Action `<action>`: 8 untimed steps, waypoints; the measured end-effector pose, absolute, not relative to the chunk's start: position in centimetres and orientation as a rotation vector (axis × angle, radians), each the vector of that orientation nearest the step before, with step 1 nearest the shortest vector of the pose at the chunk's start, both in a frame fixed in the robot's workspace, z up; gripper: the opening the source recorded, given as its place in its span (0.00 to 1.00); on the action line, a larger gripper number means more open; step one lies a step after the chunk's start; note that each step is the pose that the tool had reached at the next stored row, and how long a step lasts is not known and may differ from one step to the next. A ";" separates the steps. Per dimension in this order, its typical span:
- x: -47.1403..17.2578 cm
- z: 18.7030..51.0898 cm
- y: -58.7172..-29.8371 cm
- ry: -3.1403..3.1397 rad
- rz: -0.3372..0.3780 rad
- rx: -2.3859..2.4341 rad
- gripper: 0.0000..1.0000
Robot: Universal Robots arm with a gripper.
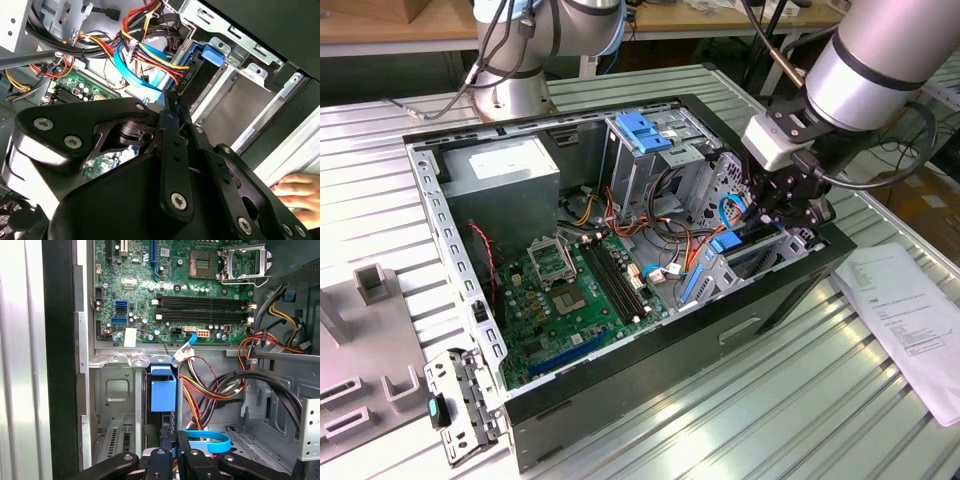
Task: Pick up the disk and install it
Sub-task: 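Insert the second disk wire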
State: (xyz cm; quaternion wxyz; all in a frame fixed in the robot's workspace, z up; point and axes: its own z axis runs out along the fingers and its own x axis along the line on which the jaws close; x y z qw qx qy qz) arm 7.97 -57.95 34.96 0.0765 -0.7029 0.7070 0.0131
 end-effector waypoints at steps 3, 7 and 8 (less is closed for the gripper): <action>8.0 34.9 -58.4 2.110 0.061 -2.095 0.16; 8.0 34.8 -58.4 2.106 0.055 -2.093 0.16; 7.9 34.8 -58.4 2.104 0.051 -2.091 0.16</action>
